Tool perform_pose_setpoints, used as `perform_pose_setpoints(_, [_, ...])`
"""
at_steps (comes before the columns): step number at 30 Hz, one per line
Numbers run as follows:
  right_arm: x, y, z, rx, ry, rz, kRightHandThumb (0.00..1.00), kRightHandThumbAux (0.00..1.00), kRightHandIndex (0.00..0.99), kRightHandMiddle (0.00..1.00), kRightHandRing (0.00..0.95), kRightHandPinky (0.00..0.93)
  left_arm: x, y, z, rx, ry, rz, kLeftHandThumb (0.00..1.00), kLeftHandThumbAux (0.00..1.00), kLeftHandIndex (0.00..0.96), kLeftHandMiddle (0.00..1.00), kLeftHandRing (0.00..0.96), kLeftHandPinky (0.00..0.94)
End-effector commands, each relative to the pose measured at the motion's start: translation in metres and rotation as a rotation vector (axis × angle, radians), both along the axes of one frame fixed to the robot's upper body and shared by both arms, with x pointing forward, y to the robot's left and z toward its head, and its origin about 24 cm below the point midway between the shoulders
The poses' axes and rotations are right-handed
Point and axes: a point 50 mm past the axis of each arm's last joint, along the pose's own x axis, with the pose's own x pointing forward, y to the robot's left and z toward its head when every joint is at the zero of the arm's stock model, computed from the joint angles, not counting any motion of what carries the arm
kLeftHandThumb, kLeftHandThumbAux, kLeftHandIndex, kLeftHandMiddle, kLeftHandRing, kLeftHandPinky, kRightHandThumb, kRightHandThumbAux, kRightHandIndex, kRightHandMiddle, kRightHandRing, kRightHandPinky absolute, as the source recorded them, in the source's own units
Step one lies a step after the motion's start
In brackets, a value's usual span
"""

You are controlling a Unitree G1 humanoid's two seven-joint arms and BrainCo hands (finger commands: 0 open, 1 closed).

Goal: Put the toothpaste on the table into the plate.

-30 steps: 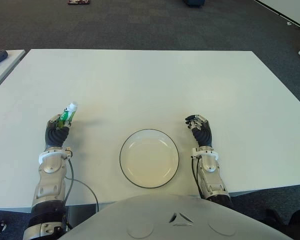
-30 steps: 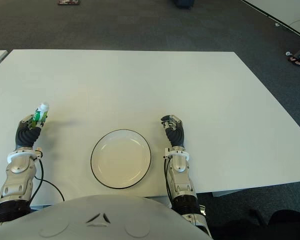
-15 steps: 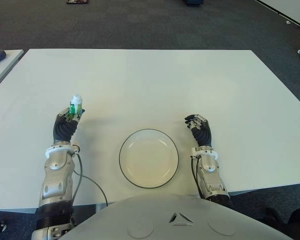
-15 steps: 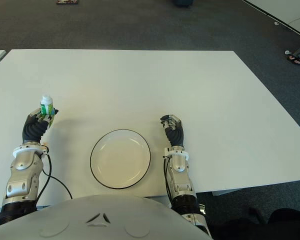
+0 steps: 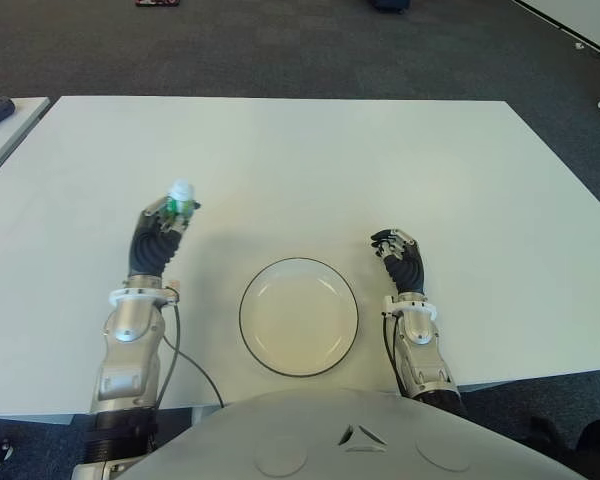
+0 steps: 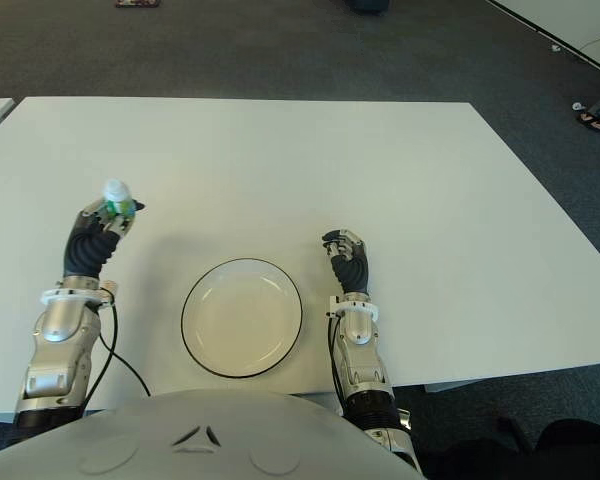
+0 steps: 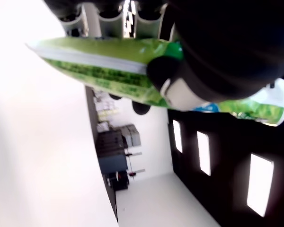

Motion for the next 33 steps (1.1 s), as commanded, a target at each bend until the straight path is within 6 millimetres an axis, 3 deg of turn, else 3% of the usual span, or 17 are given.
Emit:
perform_pose_setpoints(1, [-0.004, 0.0, -0.007, -0.002, 0.048, -0.001, 0.706, 0.731, 0.426, 0.462, 0.452, 0.462, -0.003, -0.021, 0.015, 0.141, -0.071, -0.083, 0.744, 0.698, 0.443, 0.884, 0.876, 0.806])
perform_pose_setpoints(18, [-0.004, 0.002, -0.007, -0.007, 0.046, 0.0, 0.707, 0.729, 0.427, 0.466, 0.451, 0.452, -0.005, -0.048, 0.01, 0.467, -0.14, -0.322, 0.747, 0.698, 0.443, 0.889, 0.884, 0.85])
perform_pose_setpoints(33, [-0.004, 0.002, -0.007, -0.011, 0.052, -0.001, 0.706, 0.731, 0.425, 0.456, 0.446, 0.461, -0.016, -0.076, 0.002, 0.697, -0.263, -0.586, 0.739, 0.698, 0.443, 0.863, 0.86, 0.816])
